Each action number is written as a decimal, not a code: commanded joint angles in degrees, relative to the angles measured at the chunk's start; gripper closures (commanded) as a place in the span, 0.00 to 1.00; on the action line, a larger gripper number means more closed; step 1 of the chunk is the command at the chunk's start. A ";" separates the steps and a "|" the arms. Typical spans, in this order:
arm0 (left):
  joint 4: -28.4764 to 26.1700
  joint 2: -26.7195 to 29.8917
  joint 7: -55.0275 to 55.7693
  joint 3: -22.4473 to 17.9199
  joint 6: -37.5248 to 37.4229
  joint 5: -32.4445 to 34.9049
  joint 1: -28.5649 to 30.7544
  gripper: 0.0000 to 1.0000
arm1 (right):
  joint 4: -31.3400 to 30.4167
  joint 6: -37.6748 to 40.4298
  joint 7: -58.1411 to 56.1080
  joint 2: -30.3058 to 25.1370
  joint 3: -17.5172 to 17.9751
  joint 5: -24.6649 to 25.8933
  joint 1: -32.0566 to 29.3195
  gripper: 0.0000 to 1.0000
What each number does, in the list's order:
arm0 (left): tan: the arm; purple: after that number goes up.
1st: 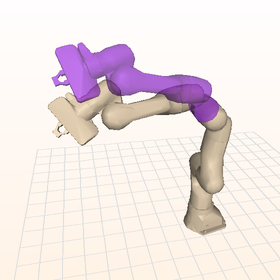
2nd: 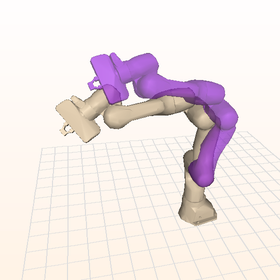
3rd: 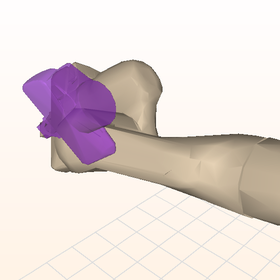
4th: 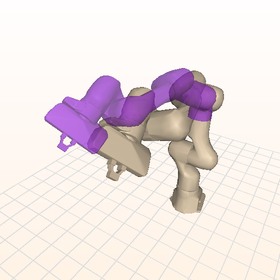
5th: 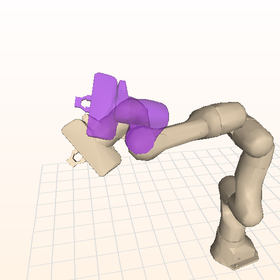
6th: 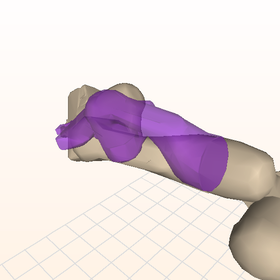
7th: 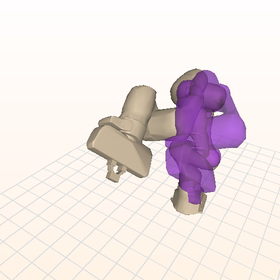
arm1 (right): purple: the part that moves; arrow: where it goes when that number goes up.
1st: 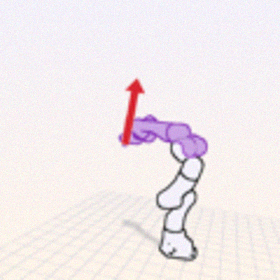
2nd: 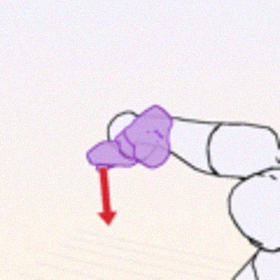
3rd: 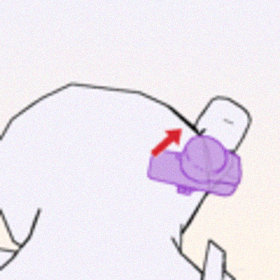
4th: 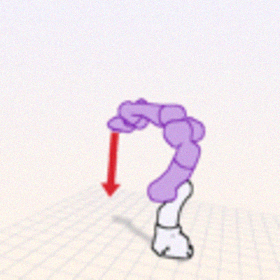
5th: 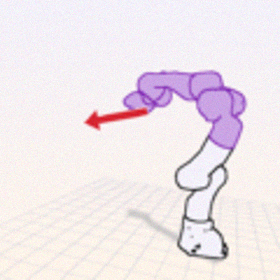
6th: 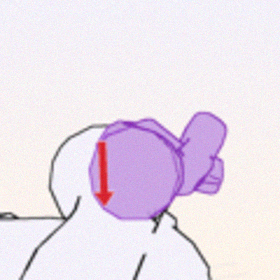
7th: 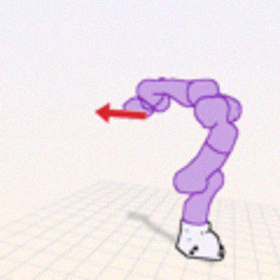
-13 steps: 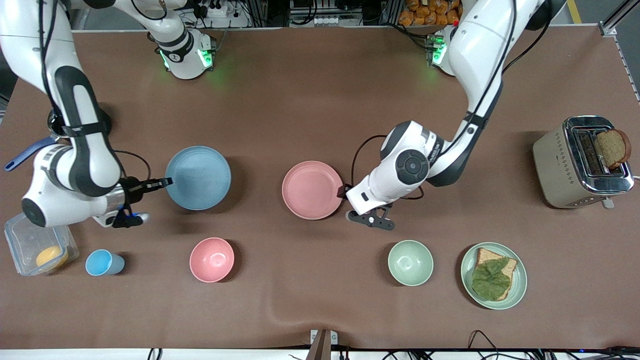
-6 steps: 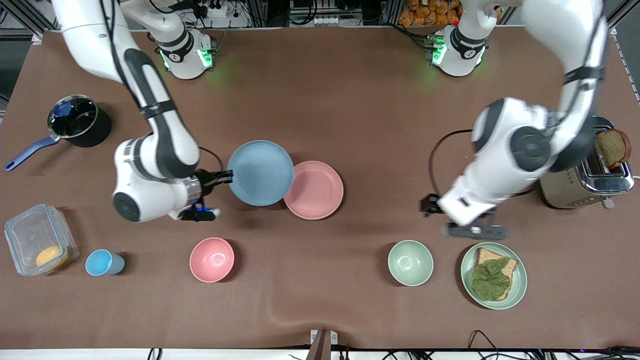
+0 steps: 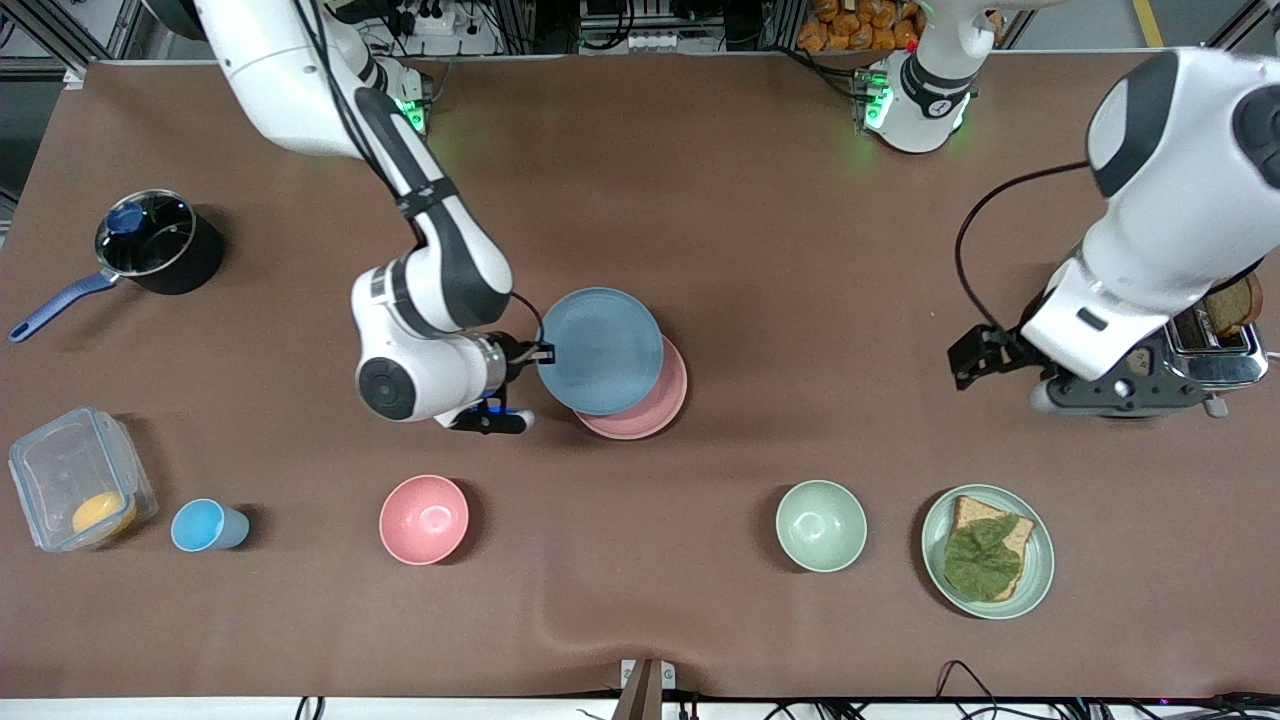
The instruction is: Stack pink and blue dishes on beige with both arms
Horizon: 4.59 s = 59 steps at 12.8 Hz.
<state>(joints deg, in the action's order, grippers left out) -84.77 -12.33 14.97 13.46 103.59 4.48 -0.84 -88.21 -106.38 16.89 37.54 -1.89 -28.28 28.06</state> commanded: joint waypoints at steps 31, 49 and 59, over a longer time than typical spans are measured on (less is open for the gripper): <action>-6.29 7.50 -10.75 -13.29 -4.80 -5.55 -1.97 0.00 | -0.20 17.96 -8.63 -29.08 -0.75 27.75 -27.79 0.00; -6.55 7.50 -11.02 -13.20 -5.15 -5.10 -1.71 0.00 | 2.16 22.62 -11.35 -32.88 -0.84 28.71 -27.79 0.00; -6.55 7.50 -11.19 -13.20 -5.24 -5.10 -1.62 0.00 | 2.16 22.62 -11.27 -32.88 -1.01 28.10 -27.62 0.00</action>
<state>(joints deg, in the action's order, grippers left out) -91.85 -4.90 4.14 0.32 99.20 -1.50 -2.43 -85.47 -84.04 5.55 5.61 -3.70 0.85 1.47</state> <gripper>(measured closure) 0.000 0.000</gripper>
